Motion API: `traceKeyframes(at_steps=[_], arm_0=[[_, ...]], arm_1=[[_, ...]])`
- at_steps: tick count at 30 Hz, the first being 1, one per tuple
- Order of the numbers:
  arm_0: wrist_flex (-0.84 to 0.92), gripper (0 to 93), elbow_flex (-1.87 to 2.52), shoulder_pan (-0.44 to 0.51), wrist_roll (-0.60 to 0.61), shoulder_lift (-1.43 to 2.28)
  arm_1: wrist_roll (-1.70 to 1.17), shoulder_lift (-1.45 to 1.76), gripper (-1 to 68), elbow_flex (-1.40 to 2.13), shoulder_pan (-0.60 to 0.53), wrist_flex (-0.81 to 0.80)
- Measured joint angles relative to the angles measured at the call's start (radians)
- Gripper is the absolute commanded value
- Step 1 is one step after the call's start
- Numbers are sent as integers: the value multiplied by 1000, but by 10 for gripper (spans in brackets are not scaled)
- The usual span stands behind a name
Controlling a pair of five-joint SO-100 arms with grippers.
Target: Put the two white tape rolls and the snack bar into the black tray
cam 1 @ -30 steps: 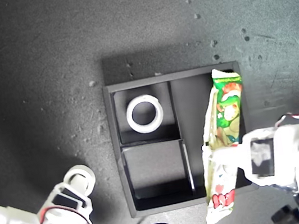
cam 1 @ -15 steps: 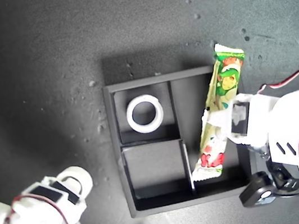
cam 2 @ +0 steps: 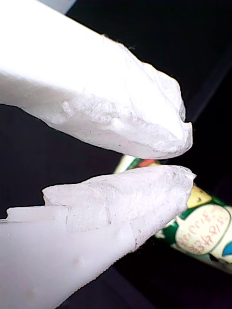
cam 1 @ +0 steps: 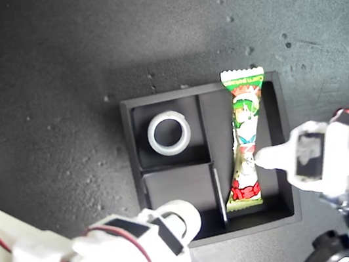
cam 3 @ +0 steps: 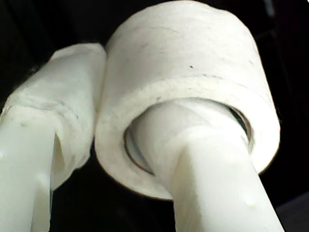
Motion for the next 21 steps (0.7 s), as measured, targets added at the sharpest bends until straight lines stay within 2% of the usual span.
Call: traceKeyframes(at_steps=[5,9,11,15,21], arm_0=[[0,7,-78,0,-46,-155],[0,107,-179,3,-67,-278],[0,144,-207,6,-71,-301],[0,154,-224,9,-75,-305],[0,100,-78,6,-77,-132]], arm_1=[[265,0,-6,-328,31,187],[465,5,-7,-525,86,239],[526,5,-7,-525,112,244],[657,3,-7,-451,141,244],[772,31,-7,-399,129,244]])
